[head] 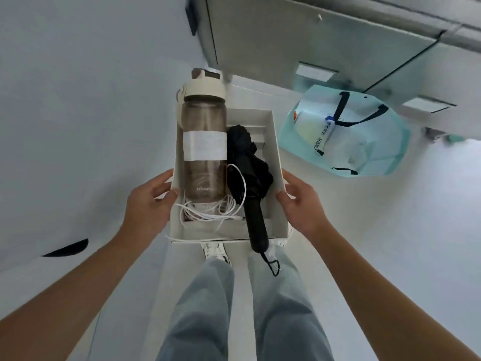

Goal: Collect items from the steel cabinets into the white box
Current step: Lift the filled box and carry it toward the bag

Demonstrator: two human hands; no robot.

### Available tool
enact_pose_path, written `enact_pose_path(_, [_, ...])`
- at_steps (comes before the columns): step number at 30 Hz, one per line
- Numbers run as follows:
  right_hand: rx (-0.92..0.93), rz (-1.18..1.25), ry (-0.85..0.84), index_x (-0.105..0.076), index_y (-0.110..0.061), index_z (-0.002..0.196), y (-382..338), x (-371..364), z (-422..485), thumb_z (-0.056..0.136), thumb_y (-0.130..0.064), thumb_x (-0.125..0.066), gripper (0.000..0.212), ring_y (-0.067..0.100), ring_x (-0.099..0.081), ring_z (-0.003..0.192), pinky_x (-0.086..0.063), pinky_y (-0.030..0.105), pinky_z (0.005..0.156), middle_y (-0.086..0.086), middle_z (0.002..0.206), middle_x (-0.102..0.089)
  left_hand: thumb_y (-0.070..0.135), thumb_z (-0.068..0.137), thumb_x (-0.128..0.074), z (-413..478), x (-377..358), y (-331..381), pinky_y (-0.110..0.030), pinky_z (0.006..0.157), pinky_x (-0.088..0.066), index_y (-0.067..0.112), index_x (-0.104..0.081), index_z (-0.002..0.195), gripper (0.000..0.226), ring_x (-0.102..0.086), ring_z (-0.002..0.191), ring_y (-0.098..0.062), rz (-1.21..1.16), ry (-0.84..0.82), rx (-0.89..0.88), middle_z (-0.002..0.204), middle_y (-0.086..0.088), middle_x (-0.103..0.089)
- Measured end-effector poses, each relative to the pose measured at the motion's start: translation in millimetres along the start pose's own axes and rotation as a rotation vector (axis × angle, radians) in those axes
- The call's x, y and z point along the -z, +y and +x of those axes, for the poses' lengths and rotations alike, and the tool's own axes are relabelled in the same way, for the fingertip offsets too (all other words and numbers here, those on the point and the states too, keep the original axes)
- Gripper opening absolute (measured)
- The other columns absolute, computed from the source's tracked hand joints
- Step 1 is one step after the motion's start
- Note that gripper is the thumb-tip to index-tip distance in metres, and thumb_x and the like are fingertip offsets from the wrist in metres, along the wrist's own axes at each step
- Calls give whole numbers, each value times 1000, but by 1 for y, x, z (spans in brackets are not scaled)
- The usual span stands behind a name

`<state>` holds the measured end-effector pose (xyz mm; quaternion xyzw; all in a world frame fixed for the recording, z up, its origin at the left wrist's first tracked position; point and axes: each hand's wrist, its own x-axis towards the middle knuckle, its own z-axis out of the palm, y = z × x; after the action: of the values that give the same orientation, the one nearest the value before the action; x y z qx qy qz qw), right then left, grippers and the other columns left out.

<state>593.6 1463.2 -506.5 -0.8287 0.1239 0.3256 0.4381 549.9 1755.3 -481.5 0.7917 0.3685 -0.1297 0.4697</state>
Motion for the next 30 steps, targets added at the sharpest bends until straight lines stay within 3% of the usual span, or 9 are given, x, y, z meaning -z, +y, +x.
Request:
enact_pose_path(2, [-25,21,15,-53,-36,146,29,-28,23,82,-42,-49,64,16,-68,117,-53,46,101,-2,120,-75,9,91,-67,33,-19,-31,-36,75,-61,27,-63,130,43,-70,84,-7,26,-34,-16,107,2,-67])
enact_pose_path(4, [-58,27,18,-53,-37,145,58,-53,48,81,-45,-48,65,17,-69,115,-54,45,100,-1,117,-76,8,90,-67,65,-38,-61,-48,90,-55,26,-64,129,43,-70,103,-23,60,-69,-37,108,5,-66])
enact_pose_path(8, [-114,57,25,-55,-34,144,114,-91,97,86,-38,-53,59,13,-70,93,-57,42,91,0,112,-77,9,91,-67,119,-79,-115,-45,95,-51,23,-65,129,41,-65,104,-13,83,-146,3,113,3,-66])
enact_pose_path(11, [-104,93,43,-60,-34,138,150,-112,121,95,-14,-56,48,1,-66,76,-52,33,79,-9,98,-76,11,91,-67,147,-104,-149,-45,94,-53,24,-64,129,41,-66,108,-16,111,-181,7,116,2,-66])
enact_pose_path(17, [-82,116,59,-57,-35,141,196,-140,163,94,-16,-56,51,12,-69,95,-54,35,89,-5,115,-76,9,92,-65,186,-144,-186,-41,96,-53,22,-63,131,41,-65,111,-12,138,-180,-28,121,1,-67])
enact_pose_path(21, [-52,110,106,-52,-42,144,213,-152,186,93,-23,-54,54,16,-68,117,-55,48,100,-10,125,-72,6,92,-62,206,-163,-201,0,87,-39,18,-61,133,43,-59,111,0,190,-150,-115,125,4,-65])
enact_pose_path(23, [-43,116,138,-49,-40,147,216,-156,196,96,-22,-54,54,13,-64,124,-54,47,102,-13,133,-67,5,93,-62,216,-171,-200,-2,90,-40,18,-60,134,44,-58,111,1,189,-135,-149,128,4,-65])
enact_pose_path(26, [-19,139,180,-49,-38,148,211,-160,213,98,-16,-52,55,8,-63,125,-56,43,100,-16,136,-65,5,93,-61,235,-180,-195,-20,99,-45,17,-60,135,44,-61,112,-5,185,-110,-191,129,0,-65])
enact_pose_path(30, [-14,144,229,-50,-38,146,200,-159,236,94,-20,-51,55,11,-63,125,-56,46,100,-18,136,-64,5,92,-63,258,-188,-181,-24,100,-47,16,-61,134,44,-63,115,-11,185,-88,-227,129,0,-66])
